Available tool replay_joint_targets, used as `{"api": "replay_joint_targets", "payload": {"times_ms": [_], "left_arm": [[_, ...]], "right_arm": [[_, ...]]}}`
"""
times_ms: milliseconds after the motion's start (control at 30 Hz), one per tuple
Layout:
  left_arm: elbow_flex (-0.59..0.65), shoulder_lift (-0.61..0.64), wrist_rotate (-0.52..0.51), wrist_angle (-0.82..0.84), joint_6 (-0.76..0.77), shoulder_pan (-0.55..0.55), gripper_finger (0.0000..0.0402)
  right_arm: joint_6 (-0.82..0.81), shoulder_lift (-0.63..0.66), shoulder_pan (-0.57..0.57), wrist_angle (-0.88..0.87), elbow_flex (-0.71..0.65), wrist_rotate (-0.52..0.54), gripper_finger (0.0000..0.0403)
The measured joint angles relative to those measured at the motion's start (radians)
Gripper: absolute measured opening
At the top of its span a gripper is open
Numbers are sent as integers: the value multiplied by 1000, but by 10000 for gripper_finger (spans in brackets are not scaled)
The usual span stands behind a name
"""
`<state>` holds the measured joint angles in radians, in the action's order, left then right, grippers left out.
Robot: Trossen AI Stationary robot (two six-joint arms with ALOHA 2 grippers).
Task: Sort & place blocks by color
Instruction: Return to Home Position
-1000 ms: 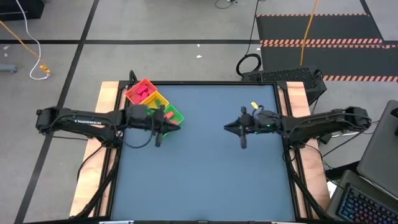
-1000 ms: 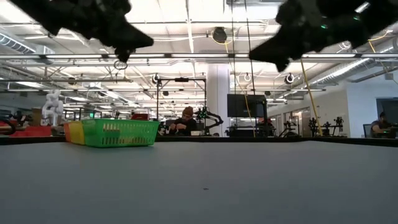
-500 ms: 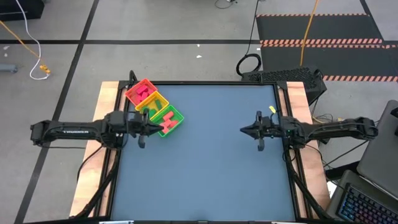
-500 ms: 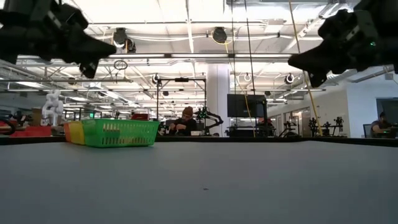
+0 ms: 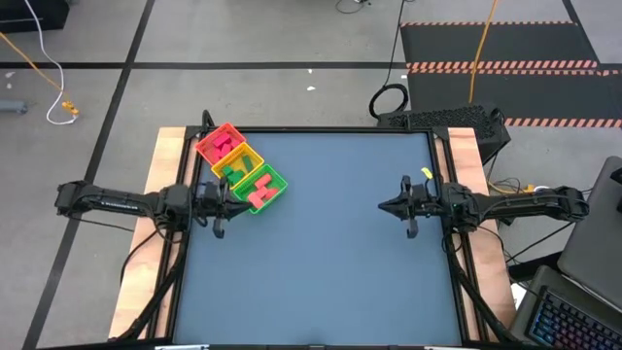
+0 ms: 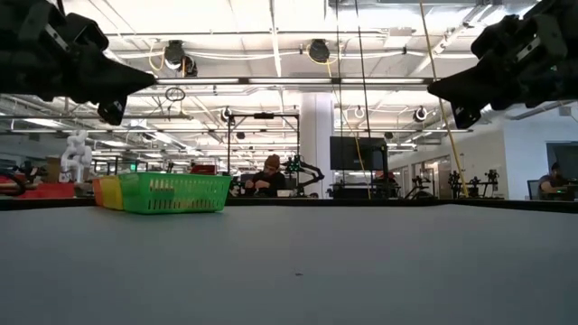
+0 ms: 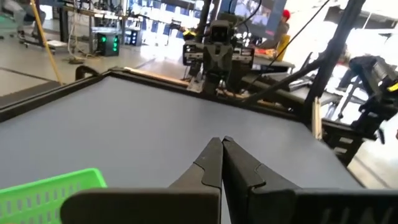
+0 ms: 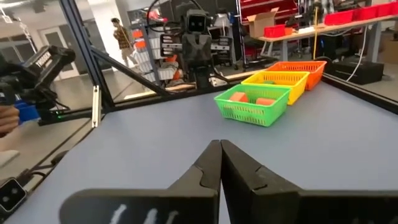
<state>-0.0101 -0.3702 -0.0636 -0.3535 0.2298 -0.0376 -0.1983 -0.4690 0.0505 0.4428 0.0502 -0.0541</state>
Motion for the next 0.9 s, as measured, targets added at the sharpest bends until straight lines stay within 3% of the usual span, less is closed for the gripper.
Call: {"api": "replay_joint_targets", "payload": {"times_ms": [133,367,667,900], "left_arm": [[0,0,-36,23,-27,-24,0],[0,75,-38,133,-38,4,0],[-6,297,-7,339,-28,29,0],[-56,367,14,495,-30,25,1]], "right_arm": [[0,0,0,-17,-1,-6,0],[6,35,0,-19,-2,-129,0],[59,144,0,-135,-3,-131,0],[79,261,0,-212,-3,-134,0]]}}
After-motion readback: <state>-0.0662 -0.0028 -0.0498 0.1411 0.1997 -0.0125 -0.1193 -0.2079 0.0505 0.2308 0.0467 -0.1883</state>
